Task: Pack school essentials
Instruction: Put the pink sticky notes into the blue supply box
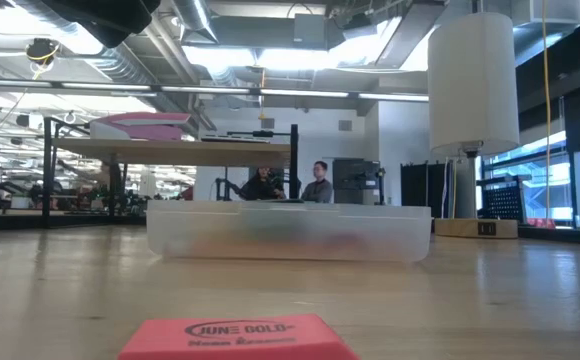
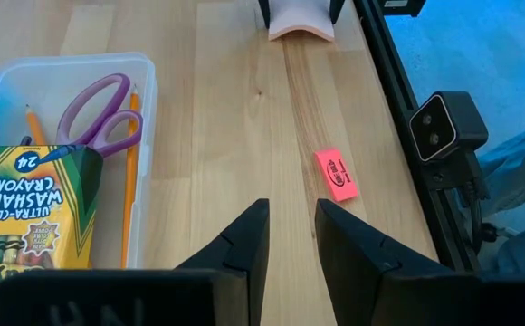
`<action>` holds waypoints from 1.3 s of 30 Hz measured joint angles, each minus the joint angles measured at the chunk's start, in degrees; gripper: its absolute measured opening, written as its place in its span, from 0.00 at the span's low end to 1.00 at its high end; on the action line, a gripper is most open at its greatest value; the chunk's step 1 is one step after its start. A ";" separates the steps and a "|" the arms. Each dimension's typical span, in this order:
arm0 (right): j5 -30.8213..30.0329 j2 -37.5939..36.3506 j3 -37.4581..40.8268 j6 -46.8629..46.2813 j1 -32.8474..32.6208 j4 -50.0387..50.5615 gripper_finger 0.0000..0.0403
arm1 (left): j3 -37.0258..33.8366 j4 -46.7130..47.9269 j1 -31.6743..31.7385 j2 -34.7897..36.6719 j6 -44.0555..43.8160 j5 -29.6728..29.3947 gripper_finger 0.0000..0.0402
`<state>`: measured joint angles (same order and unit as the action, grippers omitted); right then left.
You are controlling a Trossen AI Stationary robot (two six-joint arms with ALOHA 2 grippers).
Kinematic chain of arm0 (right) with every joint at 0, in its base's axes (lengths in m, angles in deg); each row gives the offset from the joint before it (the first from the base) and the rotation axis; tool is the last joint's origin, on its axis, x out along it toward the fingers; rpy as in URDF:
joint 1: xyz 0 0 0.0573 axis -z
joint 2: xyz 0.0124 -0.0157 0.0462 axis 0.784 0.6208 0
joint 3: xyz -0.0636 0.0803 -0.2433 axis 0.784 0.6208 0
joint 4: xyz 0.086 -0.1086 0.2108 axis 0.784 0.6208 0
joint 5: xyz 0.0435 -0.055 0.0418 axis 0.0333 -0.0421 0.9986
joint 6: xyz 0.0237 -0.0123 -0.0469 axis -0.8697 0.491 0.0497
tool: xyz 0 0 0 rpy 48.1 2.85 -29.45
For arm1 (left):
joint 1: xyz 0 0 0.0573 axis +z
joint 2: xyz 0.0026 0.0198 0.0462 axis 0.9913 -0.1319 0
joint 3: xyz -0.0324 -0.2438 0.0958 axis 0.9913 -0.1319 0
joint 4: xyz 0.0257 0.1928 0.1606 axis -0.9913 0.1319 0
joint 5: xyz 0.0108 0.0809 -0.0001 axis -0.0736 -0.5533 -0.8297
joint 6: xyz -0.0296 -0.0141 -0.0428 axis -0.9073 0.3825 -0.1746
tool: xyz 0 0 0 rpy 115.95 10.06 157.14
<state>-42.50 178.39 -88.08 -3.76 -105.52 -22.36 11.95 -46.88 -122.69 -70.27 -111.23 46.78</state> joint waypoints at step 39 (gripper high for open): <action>1.40 -1.22 0.04 -1.75 7.74 -0.26 0.67 | 0.00 0.00 0.28 0.00 -0.07 0.00 0.21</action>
<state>-41.10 177.17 -88.04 -5.51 -97.78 -22.62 11.95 -46.88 -122.41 -70.27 -111.29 46.78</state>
